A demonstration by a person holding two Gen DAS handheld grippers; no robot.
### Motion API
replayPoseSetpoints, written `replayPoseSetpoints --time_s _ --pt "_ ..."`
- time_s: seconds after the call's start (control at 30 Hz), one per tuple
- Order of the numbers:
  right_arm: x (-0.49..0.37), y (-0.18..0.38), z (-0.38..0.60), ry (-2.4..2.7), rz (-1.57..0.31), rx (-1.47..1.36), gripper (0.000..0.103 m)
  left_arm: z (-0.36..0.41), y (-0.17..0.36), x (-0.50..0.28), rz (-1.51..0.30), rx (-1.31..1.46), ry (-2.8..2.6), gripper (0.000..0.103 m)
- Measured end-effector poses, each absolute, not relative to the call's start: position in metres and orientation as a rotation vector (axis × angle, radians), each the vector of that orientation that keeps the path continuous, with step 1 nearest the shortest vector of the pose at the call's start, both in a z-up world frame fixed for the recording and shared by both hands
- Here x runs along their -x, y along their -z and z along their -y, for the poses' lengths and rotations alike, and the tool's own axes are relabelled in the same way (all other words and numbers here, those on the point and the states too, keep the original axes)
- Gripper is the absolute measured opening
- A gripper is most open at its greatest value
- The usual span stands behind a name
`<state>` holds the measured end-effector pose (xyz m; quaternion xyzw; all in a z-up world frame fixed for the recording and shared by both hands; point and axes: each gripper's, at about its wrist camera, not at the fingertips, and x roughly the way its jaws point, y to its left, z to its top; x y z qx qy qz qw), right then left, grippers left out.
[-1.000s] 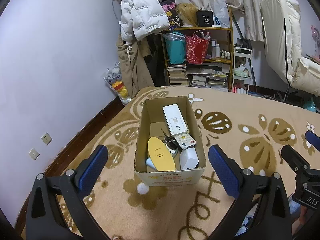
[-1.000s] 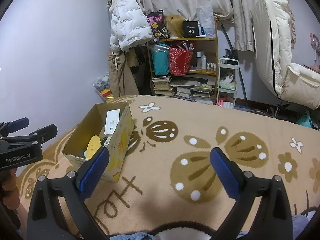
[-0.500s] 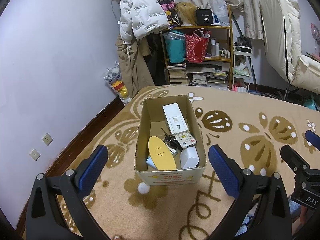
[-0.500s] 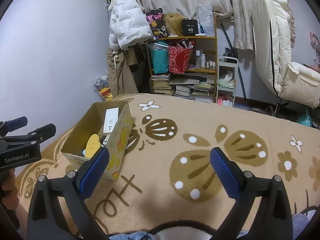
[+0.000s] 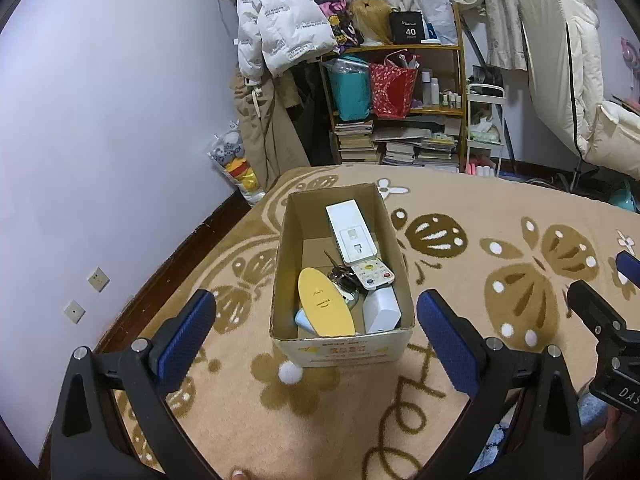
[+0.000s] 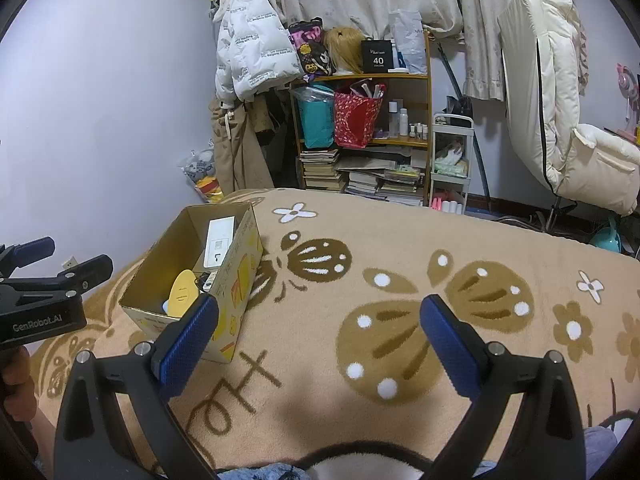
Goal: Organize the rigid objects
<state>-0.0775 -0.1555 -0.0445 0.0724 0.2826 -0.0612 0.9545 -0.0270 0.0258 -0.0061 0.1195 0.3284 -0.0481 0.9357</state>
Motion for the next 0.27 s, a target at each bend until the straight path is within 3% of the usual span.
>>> replayPoseSetpoints --time_s 0.27 --pt "0.0828 0.0451 0.1540 0.147 -0.552 -0.159 0.103 -0.0242 0.0073 0.0270 -0.674 -0.256 0.105 0.100"
